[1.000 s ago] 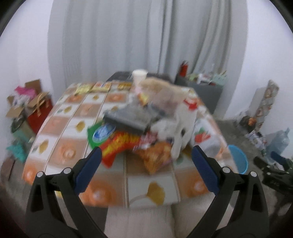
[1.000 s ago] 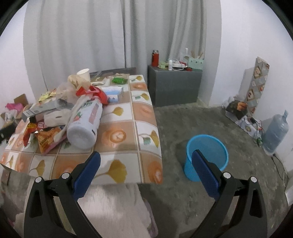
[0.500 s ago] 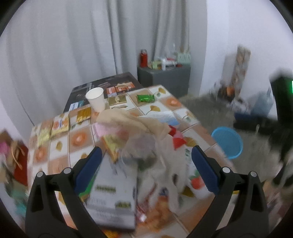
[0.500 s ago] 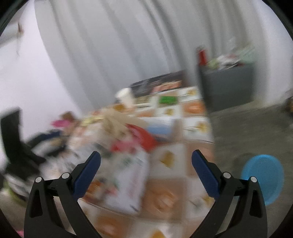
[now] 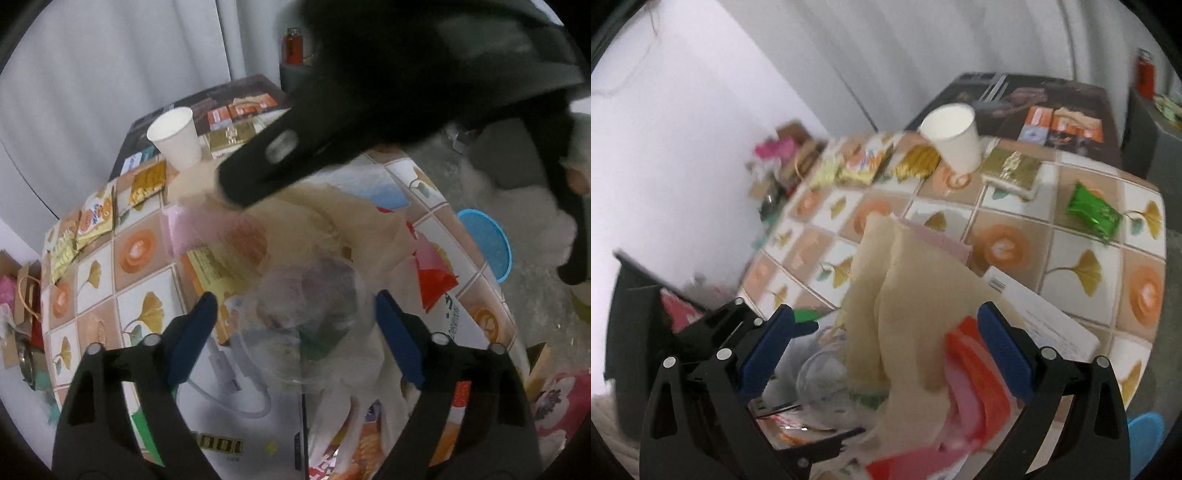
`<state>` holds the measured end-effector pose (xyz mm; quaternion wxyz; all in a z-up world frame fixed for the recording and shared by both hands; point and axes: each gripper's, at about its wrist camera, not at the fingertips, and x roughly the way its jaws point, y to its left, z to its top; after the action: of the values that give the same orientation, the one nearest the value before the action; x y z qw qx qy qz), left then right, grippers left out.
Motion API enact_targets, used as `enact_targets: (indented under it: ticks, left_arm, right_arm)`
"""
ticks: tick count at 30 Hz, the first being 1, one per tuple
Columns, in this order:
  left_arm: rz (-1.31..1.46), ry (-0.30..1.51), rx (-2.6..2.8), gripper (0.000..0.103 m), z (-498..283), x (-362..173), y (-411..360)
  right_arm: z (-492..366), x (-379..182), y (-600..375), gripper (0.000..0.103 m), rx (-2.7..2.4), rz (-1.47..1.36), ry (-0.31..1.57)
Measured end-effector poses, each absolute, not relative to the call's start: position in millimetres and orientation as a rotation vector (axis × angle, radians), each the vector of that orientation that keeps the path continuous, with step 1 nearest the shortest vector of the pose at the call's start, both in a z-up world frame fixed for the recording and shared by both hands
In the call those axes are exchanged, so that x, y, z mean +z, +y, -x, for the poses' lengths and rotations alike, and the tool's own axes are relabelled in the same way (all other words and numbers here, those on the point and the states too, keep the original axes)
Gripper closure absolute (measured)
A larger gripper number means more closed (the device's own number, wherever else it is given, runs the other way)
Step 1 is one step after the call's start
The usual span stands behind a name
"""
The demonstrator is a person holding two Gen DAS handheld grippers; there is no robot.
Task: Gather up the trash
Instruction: 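Reach into the pile and grasp the beige paper bag with the right gripper, then carry the beige paper bag with the right gripper over the blue wastebasket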
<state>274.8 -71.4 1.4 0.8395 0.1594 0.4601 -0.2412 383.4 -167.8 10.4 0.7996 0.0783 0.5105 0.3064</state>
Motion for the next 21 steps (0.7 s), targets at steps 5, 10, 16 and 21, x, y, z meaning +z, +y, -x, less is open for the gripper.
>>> enact_targets:
  ticks: [5, 10, 16, 21]
  left_arm:
    - [-0.320, 1.006, -0.508, 0.031, -280, -7, -67]
    - [-0.329, 0.985, -0.505, 0.031, -280, -6, -65]
    - [-0.312, 0.935, -0.484, 0.031, -274, 10, -61]
    - [-0.265, 0.866, -0.464, 0.031, -272, 34, -47]
  right_arm:
    - [-396, -12, -163, 0.025, 0.645, -0.175, 1.199]
    - [-402, -22, -166, 0.063, 0.653, -0.214, 1.227]
    - [-405, -7, -179, 0.094, 0.669, -0.304, 1.148]
    - [-400, 27, -197, 0.097, 0.686, -0.401, 1.013]
